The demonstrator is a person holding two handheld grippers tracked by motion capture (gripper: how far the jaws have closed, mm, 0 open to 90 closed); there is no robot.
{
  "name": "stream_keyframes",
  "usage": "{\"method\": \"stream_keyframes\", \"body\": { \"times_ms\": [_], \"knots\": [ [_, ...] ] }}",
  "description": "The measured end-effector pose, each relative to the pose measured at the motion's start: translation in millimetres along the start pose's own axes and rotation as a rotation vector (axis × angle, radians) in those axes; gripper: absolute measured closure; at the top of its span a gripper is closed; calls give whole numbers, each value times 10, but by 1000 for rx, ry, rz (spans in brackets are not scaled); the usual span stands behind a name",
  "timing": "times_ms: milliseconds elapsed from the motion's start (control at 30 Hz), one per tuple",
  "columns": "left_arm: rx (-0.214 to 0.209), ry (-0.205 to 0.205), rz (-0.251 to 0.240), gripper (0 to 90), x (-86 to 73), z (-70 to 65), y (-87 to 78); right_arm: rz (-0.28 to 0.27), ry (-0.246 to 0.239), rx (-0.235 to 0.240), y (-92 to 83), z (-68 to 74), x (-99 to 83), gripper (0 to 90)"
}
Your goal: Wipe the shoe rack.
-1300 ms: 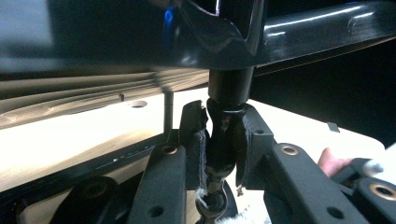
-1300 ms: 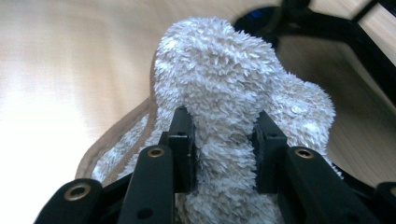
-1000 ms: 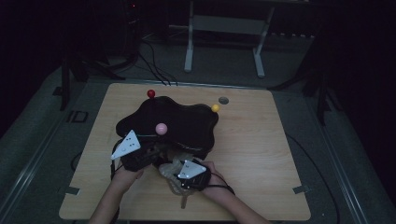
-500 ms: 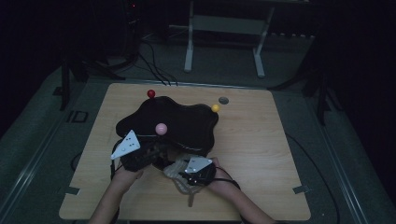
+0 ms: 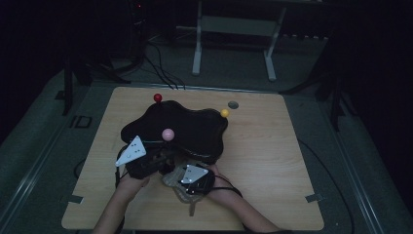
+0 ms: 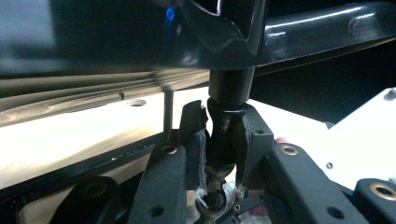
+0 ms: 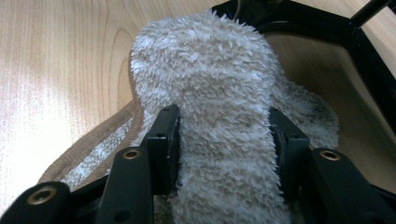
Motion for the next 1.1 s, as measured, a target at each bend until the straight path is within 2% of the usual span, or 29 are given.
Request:
{"method": "stream_keyframes", "body": {
  "times_ms": [167,233,267,500,600,700,800,833,933,1033,1100],
  "knots": [
    [-1,2,-1,750,-1,2,-2,-13,38,25,-130,-89,-174,530],
    [-2,0,-1,750,-2,3,-2,-21,80,35,-203,-140,-275,531],
    [-1,0,1,751,0,2,-1,-23,78,31,-241,-179,-321,534],
    [-2,1,1,751,0,4,-2,1,165,-2,-487,-352,-611,594],
    [-1,0,-1,750,-1,2,0,-4,227,-36,-557,-464,-722,618],
    [-2,2,-1,750,0,3,2,-15,288,-90,-601,-605,-734,627],
    [1,-1,1,750,4,-2,5,-40,306,-181,-618,-770,-663,628],
    [1,-1,2,750,5,-2,5,-48,319,-219,-621,-833,-646,629],
    [1,-1,2,750,5,-3,5,-85,378,-286,-612,-1024,-635,626],
    [0,2,3,750,4,0,2,-99,429,-323,-556,-1171,-660,597],
    [0,2,2,750,3,1,3,-98,471,-326,-493,-1247,-691,559]
  ]
}}
Point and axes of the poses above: each handheld gripper's, and its own axes: y roughly forward along the jaws, x roughly out of its top, z roughly to its left, the point moved 4 cm from there along y, roughly forward along the jaws, and after that the axes turned 7 degrees about x, right-handed, at the moved point
